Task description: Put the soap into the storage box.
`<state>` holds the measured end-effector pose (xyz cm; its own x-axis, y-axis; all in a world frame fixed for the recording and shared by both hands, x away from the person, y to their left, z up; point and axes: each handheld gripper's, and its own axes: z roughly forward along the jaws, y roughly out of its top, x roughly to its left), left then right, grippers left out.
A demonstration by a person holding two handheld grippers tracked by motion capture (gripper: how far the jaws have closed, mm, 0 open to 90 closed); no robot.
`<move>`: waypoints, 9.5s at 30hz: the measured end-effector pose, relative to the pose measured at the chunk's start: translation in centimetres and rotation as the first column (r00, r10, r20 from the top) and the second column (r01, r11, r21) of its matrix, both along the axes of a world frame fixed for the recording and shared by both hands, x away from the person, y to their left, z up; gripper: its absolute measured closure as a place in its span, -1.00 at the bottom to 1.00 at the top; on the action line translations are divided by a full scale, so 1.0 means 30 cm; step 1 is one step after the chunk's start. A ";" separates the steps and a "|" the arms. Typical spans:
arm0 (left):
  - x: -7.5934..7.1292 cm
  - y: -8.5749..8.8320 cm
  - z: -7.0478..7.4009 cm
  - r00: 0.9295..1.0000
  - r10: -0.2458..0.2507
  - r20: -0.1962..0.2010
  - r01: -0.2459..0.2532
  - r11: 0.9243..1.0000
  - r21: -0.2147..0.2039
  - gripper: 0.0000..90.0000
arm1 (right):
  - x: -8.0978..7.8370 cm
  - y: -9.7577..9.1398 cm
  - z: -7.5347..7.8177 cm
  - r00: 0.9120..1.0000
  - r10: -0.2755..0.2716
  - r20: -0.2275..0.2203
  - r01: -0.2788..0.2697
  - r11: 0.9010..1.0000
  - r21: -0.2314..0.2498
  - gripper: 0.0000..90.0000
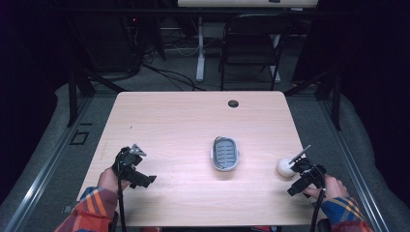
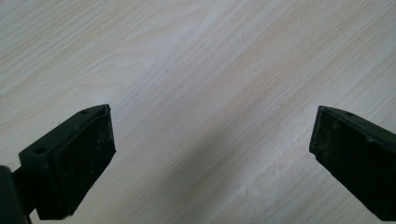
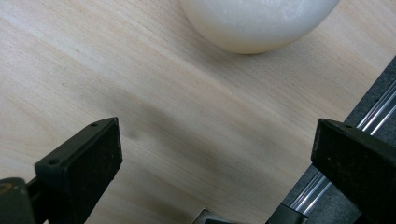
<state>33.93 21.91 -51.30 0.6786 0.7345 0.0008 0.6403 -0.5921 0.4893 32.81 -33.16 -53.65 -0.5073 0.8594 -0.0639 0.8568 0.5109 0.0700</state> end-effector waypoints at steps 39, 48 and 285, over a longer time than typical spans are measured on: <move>0.000 -0.003 -0.001 1.000 0.001 0.000 -0.001 1.000 0.001 -0.99 | 0.078 0.038 0.040 0.998 0.065 0.010 -0.065 0.997 -0.030 -1.00; 0.000 -0.005 -0.002 1.000 0.000 -0.001 0.000 1.000 0.006 -0.99 | 0.101 0.043 0.039 0.999 0.034 0.038 -0.034 0.999 0.000 -1.00; 0.004 -0.010 -0.006 1.000 -0.017 -0.017 0.017 1.000 -0.002 -0.99 | 0.390 0.691 0.293 0.917 0.397 0.031 -0.396 0.918 -0.034 -0.45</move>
